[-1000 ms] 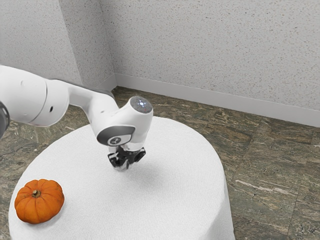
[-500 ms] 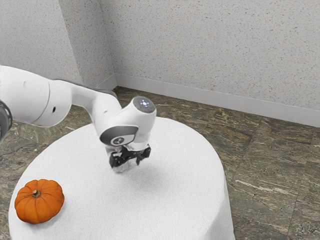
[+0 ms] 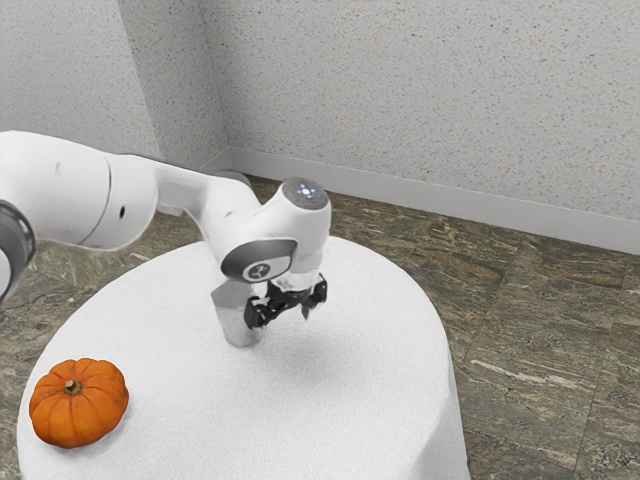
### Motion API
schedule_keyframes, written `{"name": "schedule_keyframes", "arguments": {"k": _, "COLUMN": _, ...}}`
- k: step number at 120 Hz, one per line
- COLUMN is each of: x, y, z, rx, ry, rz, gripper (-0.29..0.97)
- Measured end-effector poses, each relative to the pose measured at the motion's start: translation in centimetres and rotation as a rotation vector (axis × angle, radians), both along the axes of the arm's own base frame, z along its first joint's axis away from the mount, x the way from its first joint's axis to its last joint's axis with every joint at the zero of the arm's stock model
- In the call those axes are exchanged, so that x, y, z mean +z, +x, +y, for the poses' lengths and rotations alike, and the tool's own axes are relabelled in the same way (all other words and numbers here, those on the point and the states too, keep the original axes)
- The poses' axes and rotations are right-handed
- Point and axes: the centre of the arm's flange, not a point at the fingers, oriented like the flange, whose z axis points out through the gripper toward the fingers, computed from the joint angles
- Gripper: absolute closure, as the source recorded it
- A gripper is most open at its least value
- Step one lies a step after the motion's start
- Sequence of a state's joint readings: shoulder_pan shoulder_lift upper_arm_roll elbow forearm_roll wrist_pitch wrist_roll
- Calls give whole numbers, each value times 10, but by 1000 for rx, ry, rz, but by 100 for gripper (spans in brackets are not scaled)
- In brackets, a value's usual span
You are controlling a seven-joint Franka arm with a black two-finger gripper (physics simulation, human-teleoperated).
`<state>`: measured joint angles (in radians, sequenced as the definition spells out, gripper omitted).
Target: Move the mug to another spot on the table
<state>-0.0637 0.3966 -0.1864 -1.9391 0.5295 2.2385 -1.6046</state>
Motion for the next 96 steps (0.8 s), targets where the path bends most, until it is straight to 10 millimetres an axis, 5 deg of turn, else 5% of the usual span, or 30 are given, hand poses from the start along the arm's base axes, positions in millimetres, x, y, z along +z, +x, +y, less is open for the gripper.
{"name": "schedule_keyframes", "arguments": {"k": 19, "x": 35, "y": 6, "z": -14, "rx": 189, "ry": -220, "rz": -4, "gripper": 0}}
{"name": "schedule_keyframes", "arguments": {"k": 37, "x": 122, "y": -2, "z": -20, "rx": 191, "ry": -339, "rz": -79, "gripper": 0}}
{"name": "schedule_keyframes", "arguments": {"k": 47, "x": 165, "y": -10, "z": 1, "rx": 149, "ry": -343, "rz": -84, "gripper": 0}}
{"name": "schedule_keyframes", "arguments": {"k": 65, "x": 198, "y": -16, "z": 52, "rx": 24, "ry": -360, "rz": -6, "gripper": 0}}
{"name": "schedule_keyframes", "arguments": {"k": 96, "x": 283, "y": -15, "z": 79, "rx": -488, "ry": -330, "rz": 105, "gripper": 0}}
